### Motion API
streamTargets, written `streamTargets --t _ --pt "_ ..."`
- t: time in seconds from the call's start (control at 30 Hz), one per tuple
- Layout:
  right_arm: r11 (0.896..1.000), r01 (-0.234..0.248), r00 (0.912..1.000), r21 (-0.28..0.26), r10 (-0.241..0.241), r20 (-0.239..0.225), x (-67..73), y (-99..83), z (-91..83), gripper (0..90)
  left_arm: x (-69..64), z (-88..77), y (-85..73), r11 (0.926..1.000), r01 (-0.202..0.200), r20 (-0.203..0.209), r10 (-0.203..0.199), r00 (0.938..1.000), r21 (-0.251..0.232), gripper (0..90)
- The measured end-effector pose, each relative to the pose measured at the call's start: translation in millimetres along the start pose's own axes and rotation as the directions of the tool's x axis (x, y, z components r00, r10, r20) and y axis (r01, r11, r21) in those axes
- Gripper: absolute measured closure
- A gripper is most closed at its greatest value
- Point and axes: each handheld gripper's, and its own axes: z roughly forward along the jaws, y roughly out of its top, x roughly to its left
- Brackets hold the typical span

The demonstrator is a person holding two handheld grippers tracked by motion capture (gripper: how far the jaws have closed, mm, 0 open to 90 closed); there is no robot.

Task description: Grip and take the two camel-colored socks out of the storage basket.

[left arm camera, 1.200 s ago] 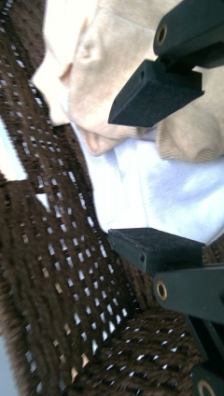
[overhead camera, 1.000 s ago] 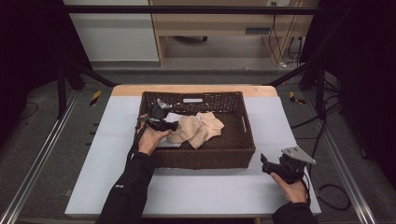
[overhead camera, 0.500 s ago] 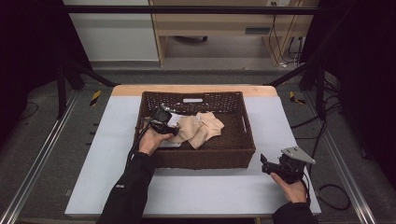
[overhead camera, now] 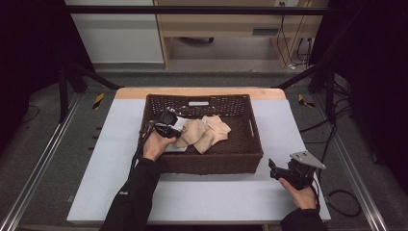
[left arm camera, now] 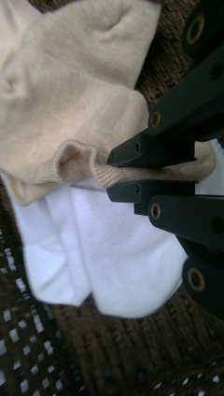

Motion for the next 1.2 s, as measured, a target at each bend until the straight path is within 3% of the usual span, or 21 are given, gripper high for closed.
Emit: streamTargets --t 0.1,0.2,0.27,0.4,0.47,0.5,0.53,0.63,0.67,0.7,0.73,0.77,1.0,1.07,1.2 --pt "1.000 0.000 1.0000 -0.001 0.000 0.001 -0.8 0.1 0.2 4.0 -1.6 -9.7 0.9 0.9960 -0.016 0.002 0.016 0.9999 -0.088 81.9" --pt "1.000 -0.003 1.0000 -0.004 0.003 0.003 -1.3 0.2 -0.3 4.0 -1.7 -18.9 1.6 0.9866 -0.025 0.008 0.027 0.9996 -0.161 81.9" --pt "1.000 -0.004 1.0000 -0.005 0.004 0.004 -1.8 0.3 -0.5 4.0 -3.7 -26.7 1.6 0.9724 -0.023 0.004 0.024 0.9997 -0.232 81.9" --pt "1.000 -0.005 1.0000 -0.004 0.005 0.004 -2.7 0.2 -0.3 4.1 -8.4 -40.5 2.6 0.9486 -0.017 0.007 0.021 0.9998 -0.316 81.9" --pt "1.000 -0.005 1.0000 -0.006 0.005 0.006 -2.8 0.3 -0.7 4.1 -11.9 -49.3 3.5 0.9287 -0.024 0.007 0.028 0.9996 -0.370 82.0" --pt "1.000 -0.006 1.0000 -0.007 0.006 0.006 -3.0 0.3 -1.0 4.1 -11.9 -49.3 3.5 0.9287 -0.024 0.007 0.028 0.9996 -0.370 82.0" --pt "1.000 -0.008 0.9999 -0.006 0.008 0.006 -3.1 0.3 -1.3 4.1 -14.0 -57.4 4.7 0.9115 -0.014 0.015 0.022 0.9996 -0.411 82.1" --pt "1.000 -0.010 0.9999 -0.006 0.010 0.007 -4.0 0.2 -1.4 4.1 -16.8 -69.9 7.3 0.8843 -0.006 0.021 0.018 0.9996 -0.467 82.2" --pt "1.000 -0.010 0.9999 -0.006 0.010 0.007 -4.3 0.1 -1.3 4.1 -17.5 -74.1 8.0 0.8762 -0.007 0.022 0.020 0.9996 -0.482 82.1" --pt "1.000 -0.012 0.9999 -0.006 0.012 0.006 -4.2 0.1 -1.5 4.1 -17.5 -74.1 8.0 0.8762 -0.007 0.022 0.020 0.9996 -0.482 82.2" --pt "1.000 -0.012 0.9999 -0.006 0.012 0.006 -4.3 0.1 -1.7 4.2 -19.3 -82.3 8.8 0.8606 -0.001 0.029 0.018 0.9994 -0.509 82.2" --pt "1.000 -0.012 0.9999 -0.007 0.012 0.008 -4.5 0.1 -1.9 4.1 -20.6 -86.3 8.8 0.8530 -0.002 0.027 0.019 0.9995 -0.522 82.2" --pt "1.000 -0.019 0.9998 -0.012 0.019 0.012 -7.4 -0.4 -3.9 4.2 -34.3 -111.1 5.1 0.8174 -0.008 0.037 0.037 0.9986 -0.576 82.2" --pt "0.999 -0.028 0.9995 -0.014 0.029 0.014 -9.1 -0.6 -4.9 4.3 -38.8 -119.5 2.3 0.8012 0.001 0.050 0.036 0.9981 -0.598 82.2" --pt "0.999 -0.034 0.9993 -0.015 0.034 0.017 -11.0 -1.3 -5.6 4.2 -45.3 -134.6 -3.8 0.7780 0.007 0.069 0.046 0.9966 -0.628 82.2"
